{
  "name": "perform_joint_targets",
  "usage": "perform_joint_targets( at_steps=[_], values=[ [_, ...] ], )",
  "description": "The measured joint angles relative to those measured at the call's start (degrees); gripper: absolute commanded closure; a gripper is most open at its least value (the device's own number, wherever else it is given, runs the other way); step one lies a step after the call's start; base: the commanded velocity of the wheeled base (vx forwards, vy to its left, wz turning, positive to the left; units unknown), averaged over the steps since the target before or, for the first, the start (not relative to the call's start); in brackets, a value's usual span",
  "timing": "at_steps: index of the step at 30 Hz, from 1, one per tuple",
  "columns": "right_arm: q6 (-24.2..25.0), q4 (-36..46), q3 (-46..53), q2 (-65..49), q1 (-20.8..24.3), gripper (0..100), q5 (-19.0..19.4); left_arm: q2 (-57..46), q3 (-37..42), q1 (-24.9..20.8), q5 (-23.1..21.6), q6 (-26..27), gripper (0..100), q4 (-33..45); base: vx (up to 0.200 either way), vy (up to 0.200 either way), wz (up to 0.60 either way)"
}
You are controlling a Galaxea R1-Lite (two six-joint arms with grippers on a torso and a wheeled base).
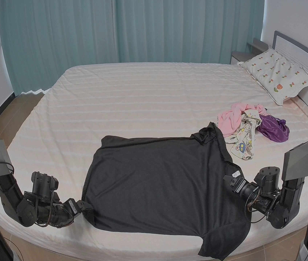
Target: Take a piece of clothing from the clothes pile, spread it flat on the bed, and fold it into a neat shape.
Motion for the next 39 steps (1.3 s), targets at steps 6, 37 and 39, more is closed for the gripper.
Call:
perform_joint_targets(
  at_steps=[6, 37, 39],
  values=[
    [0.0, -0.02, -0.04, -0.04, 0.0, 0, 0.0, 0.0, 0.09, -0.9, 1.43, -0.29, 0, 0.02, 0.0, -0.2, 0.0],
    [-0.05, 0.02, 0.0, 0.1, 0.1, 0, -0.05, 5.32, 2.54, 0.61, 19.79, 10.9, 100, -6.35, 0.0, 0.0, 0.0],
    [-0.05, 0.02, -0.02, 0.11, 0.11, 0, -0.05, 6.58, 2.46, 0.98, 20.97, 12.08, 100, -6.42, 0.0, 0.0, 0.0]
  ],
)
